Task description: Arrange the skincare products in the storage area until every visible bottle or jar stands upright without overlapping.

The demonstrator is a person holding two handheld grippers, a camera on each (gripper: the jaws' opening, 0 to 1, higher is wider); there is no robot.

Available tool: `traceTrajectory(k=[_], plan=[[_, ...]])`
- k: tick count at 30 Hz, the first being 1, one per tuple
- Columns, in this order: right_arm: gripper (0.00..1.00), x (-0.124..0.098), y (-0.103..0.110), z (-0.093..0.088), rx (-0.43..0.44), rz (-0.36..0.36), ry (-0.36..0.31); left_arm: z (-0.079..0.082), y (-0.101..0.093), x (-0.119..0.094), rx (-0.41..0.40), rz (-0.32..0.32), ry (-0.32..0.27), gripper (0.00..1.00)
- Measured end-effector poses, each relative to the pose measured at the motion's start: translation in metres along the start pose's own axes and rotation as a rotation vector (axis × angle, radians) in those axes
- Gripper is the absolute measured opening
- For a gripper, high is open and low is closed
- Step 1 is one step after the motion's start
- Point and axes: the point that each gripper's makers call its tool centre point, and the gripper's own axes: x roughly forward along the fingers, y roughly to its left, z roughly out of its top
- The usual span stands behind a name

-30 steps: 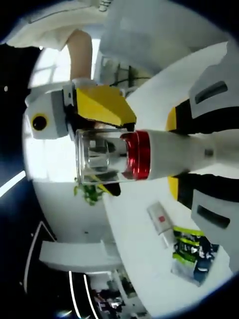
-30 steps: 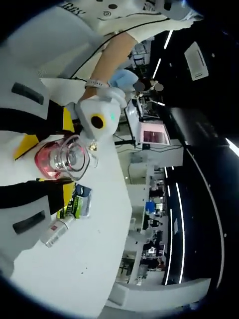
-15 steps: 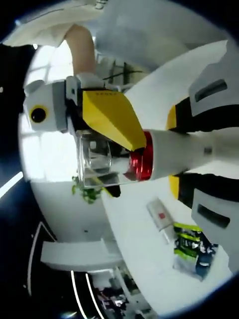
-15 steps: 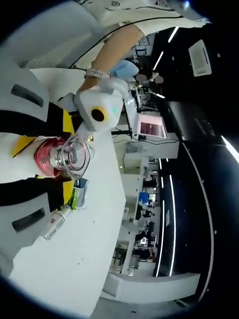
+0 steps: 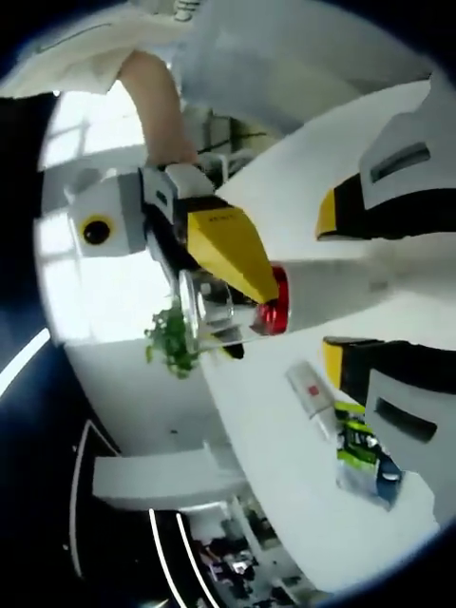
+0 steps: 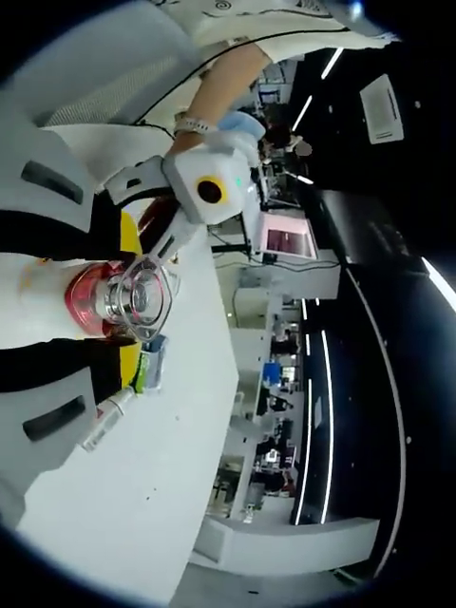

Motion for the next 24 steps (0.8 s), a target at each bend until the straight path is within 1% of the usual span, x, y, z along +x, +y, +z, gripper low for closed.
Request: traceTrajectory(k=[2, 3, 6, 7, 9, 12, 17, 20, 23, 24], plan=[[0.31, 0.0, -0.002, 0.0, 0.001, 0.0, 0.002, -0.004, 0.003, -0.007, 0.006, 0.009, 0.012, 0.41], [0.31, 0.0, -0.003, 0.0, 0.0, 0.0, 0.002, -0.008, 0.007, -0.012, 0.01, 0.016, 0.023, 0.41], [0.31, 0.0, -0.008, -0.001, 0.006, 0.002, 0.007, -0.007, 0.008, -0.022, 0.011, 0.021, 0.026, 0.39], [0.31, 0.0, -0.008, -0.001, 0.003, 0.003, 0.008, -0.005, 0.006, -0.027, 0.012, 0.021, 0.026, 0.38], [0.31, 0.0, -0.012, -0.001, -0.003, -0.002, 0.012, -0.002, 0.004, -0.033, 0.028, 0.027, 0.025, 0.38], [0.31, -0.001, -0.015, -0.002, 0.002, -0.002, 0.015, -0.006, 0.005, -0.041, 0.049, 0.036, 0.042, 0.39], [0.31, -0.003, -0.022, -0.003, 0.005, 0.001, 0.02, -0.014, 0.006, -0.053, 0.019, 0.053, 0.07, 0.39], [0.31, -0.003, -0.023, -0.003, -0.002, 0.002, 0.026, -0.015, 0.004, -0.061, 0.013, 0.073, 0.075, 0.37], [0.31, -0.003, -0.027, -0.003, 0.0, -0.003, 0.029, -0.014, 0.007, -0.068, 0.008, 0.095, 0.078, 0.37], [0.31, -0.003, -0.026, -0.003, 0.0, -0.003, 0.028, -0.014, 0.007, -0.069, 0.008, 0.099, 0.077, 0.37]])
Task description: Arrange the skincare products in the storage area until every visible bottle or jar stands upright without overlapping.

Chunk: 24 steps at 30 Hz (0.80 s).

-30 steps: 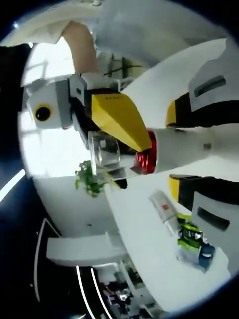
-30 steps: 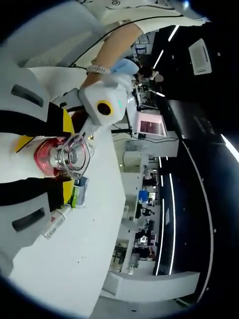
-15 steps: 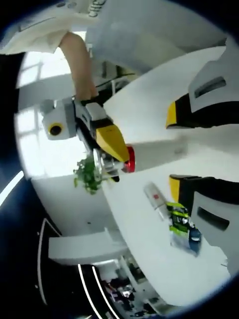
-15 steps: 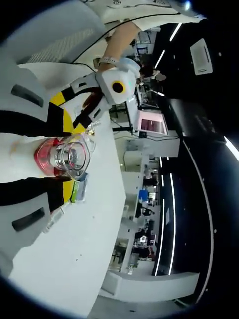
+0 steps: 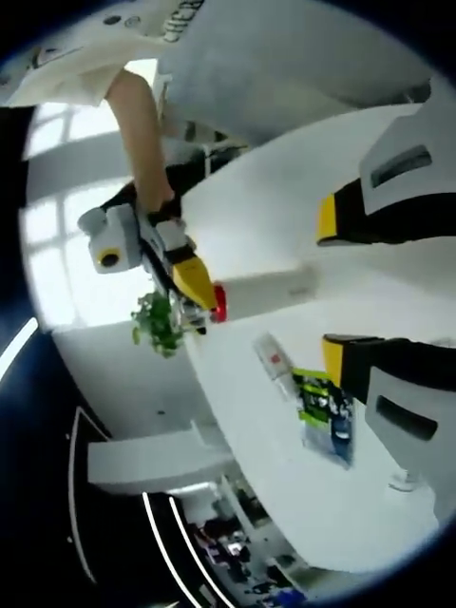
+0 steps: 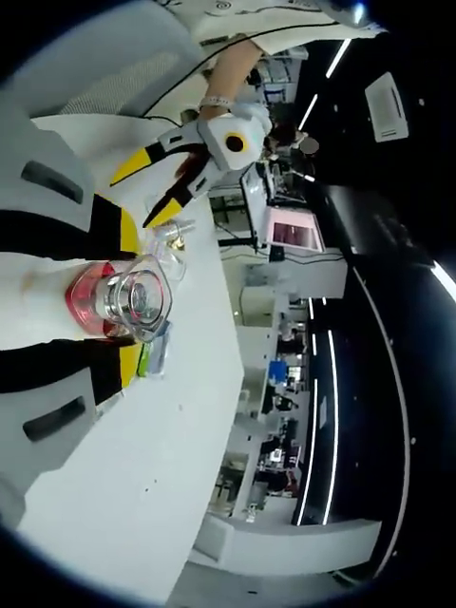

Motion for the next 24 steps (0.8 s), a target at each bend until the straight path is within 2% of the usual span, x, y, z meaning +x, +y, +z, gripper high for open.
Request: traceTrajectory(k=[1, 2, 3, 4, 10, 16, 24], plan=[[0.31, 0.0, 0.0, 0.0, -0.002, 0.001, -0.003, -0.002, 0.003, -0.003, -0.007, 0.014, 0.011, 0.37], [0.32, 0.0, 0.0, 0.0, 0.001, 0.002, -0.003, -0.009, 0.007, -0.006, -0.03, 0.04, 0.057, 0.37], [0.32, 0.0, 0.001, 0.0, 0.001, 0.003, -0.002, -0.013, 0.007, -0.008, -0.041, 0.044, 0.078, 0.37], [0.32, 0.0, 0.001, 0.001, 0.0, 0.005, -0.001, -0.009, 0.007, -0.009, -0.028, 0.039, 0.051, 0.37], [0.33, 0.0, 0.003, 0.001, -0.002, 0.011, -0.005, -0.004, 0.014, -0.021, -0.058, 0.075, 0.013, 0.36], [0.33, -0.001, 0.002, -0.001, -0.005, 0.004, 0.007, 0.002, 0.014, -0.025, -0.056, 0.089, 0.009, 0.37], [0.41, 0.001, 0.006, -0.004, 0.001, 0.009, 0.025, 0.005, 0.02, -0.029, -0.073, 0.138, 0.026, 0.38]])
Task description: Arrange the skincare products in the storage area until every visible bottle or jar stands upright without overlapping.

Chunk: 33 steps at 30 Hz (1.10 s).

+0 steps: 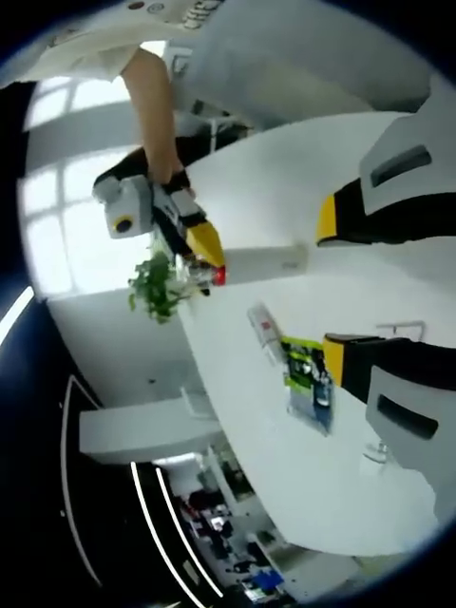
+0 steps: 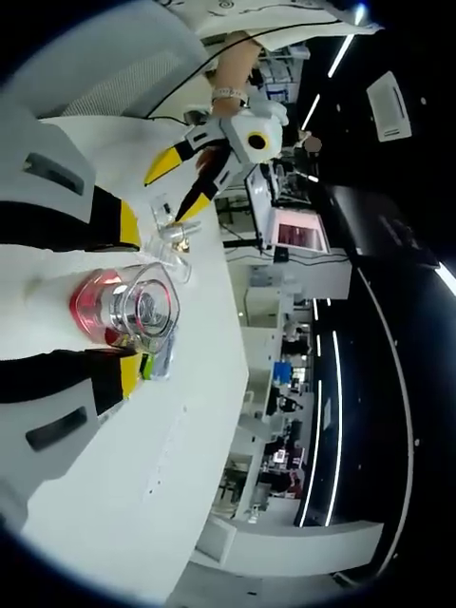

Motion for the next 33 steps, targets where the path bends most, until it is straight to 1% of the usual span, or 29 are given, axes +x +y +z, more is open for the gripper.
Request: traceTrajectory(k=[2, 3, 5, 9, 11, 12, 14, 15, 16, 17, 21, 23, 26, 29, 30, 31, 33], plan=[[0.43, 0.0, -0.001, 0.001, 0.0, -0.007, -0.001, 0.0, 0.002, -0.002, -0.014, 0.009, -0.004, 0.38], [0.45, 0.0, -0.002, 0.002, 0.002, -0.01, -0.002, 0.001, 0.002, -0.003, -0.032, 0.02, 0.002, 0.39], [0.49, -0.001, -0.004, 0.002, 0.007, -0.019, -0.003, 0.002, 0.002, -0.005, -0.039, 0.03, 0.005, 0.41], [0.57, -0.003, -0.004, 0.001, 0.013, -0.026, 0.004, 0.004, 0.006, -0.012, -0.059, 0.07, 0.029, 0.44], [0.62, -0.006, 0.0, 0.0, 0.012, -0.036, 0.008, 0.005, 0.011, -0.017, -0.065, 0.103, 0.029, 0.46], [0.64, -0.007, -0.002, -0.001, 0.013, -0.042, 0.011, 0.005, 0.014, -0.02, -0.086, 0.122, 0.029, 0.47], [0.66, -0.011, 0.0, -0.002, 0.01, -0.055, 0.014, 0.005, 0.02, -0.025, -0.119, 0.153, 0.029, 0.52], [0.66, -0.013, 0.001, -0.001, 0.006, -0.06, 0.014, 0.006, 0.022, -0.028, -0.117, 0.158, 0.025, 0.53], [0.68, -0.016, 0.002, -0.001, 0.005, -0.062, 0.017, 0.006, 0.024, -0.031, -0.12, 0.171, 0.027, 0.53], [0.72, -0.017, 0.003, -0.001, 0.01, -0.061, 0.022, 0.006, 0.026, -0.032, -0.124, 0.178, 0.028, 0.55], [0.8, -0.022, 0.008, -0.001, 0.018, -0.067, 0.038, 0.01, 0.032, -0.041, -0.161, 0.203, 0.027, 0.68], [0.83, -0.025, 0.01, -0.002, 0.025, -0.072, 0.047, 0.011, 0.035, -0.045, -0.175, 0.211, 0.027, 0.7], [0.87, -0.03, 0.013, -0.001, 0.032, -0.083, 0.057, 0.017, 0.04, -0.055, -0.194, 0.248, 0.013, 0.74], [0.9, -0.036, 0.017, -0.001, 0.025, -0.095, 0.07, 0.018, 0.042, -0.062, -0.2, 0.261, 0.013, 0.8], [0.91, -0.039, 0.016, -0.001, 0.02, -0.108, 0.078, 0.018, 0.039, -0.063, -0.203, 0.248, 0.013, 0.8], [0.92, -0.04, 0.018, -0.001, 0.014, -0.107, 0.082, 0.016, 0.038, -0.064, -0.199, 0.254, 0.023, 0.81], [0.96, -0.044, 0.022, -0.002, 0.014, -0.118, 0.091, 0.007, 0.036, -0.067, -0.18, 0.261, 0.069, 0.83]])
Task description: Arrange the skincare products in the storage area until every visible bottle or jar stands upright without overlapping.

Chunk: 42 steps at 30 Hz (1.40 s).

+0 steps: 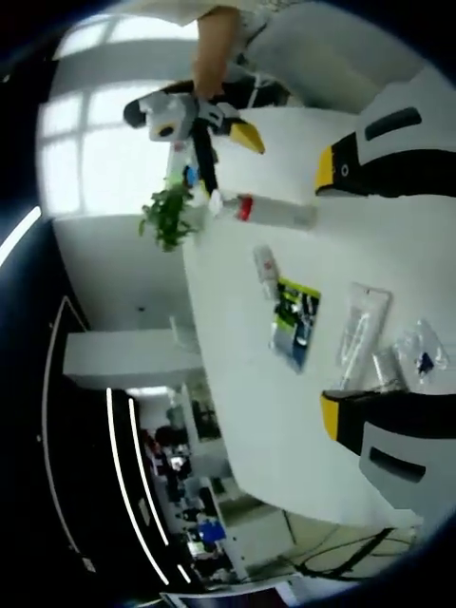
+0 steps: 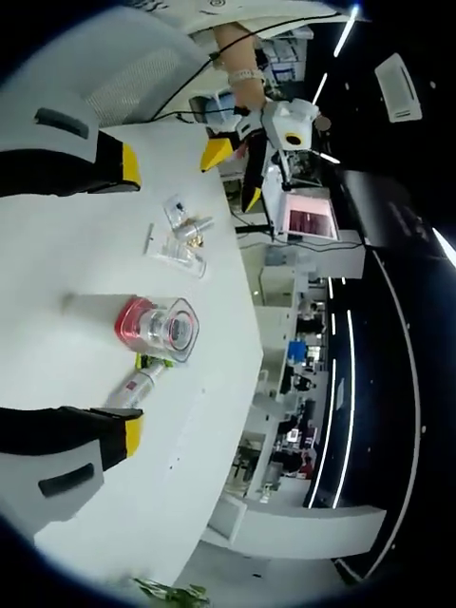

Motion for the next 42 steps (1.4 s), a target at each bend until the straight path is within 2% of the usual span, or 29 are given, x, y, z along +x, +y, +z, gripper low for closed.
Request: traceTrajectory(k=[2, 5, 8, 11, 14, 23, 27, 32, 36, 42], plan=[[0.99, -0.004, 0.001, 0.0, 0.007, -0.006, 0.007, -0.005, -0.001, -0.003, -0.015, -0.002, 0.017, 0.87], [0.99, -0.01, 0.002, -0.001, 0.018, -0.018, 0.017, -0.006, -0.003, -0.006, -0.027, -0.006, 0.017, 0.97], [0.99, -0.015, 0.005, -0.001, 0.023, -0.018, 0.021, -0.006, -0.008, -0.01, -0.023, -0.012, 0.025, 0.99], [1.0, -0.016, 0.006, -0.001, 0.017, -0.024, 0.019, -0.004, -0.007, -0.014, -0.028, -0.013, 0.023, 0.99], [1.0, -0.018, 0.009, -0.002, 0.036, -0.023, 0.013, 0.004, -0.011, -0.014, -0.05, -0.024, -0.029, 0.99], [1.0, -0.023, 0.016, -0.001, 0.049, -0.022, 0.012, -0.004, -0.022, -0.017, -0.057, -0.042, 0.008, 0.99], [1.0, -0.024, 0.02, 0.002, 0.038, -0.021, 0.0, 0.003, -0.031, -0.02, -0.086, -0.06, -0.04, 0.99], [1.0, -0.024, 0.022, 0.002, 0.027, -0.022, 0.003, 0.0, -0.032, -0.021, -0.07, -0.062, -0.019, 0.99], [1.0, -0.025, 0.022, -0.002, 0.017, -0.032, 0.02, 0.006, -0.034, -0.023, -0.053, -0.071, -0.062, 0.99], [1.0, -0.026, 0.021, -0.002, 0.027, -0.044, 0.01, 0.005, -0.036, -0.021, -0.048, -0.071, -0.051, 0.99]])
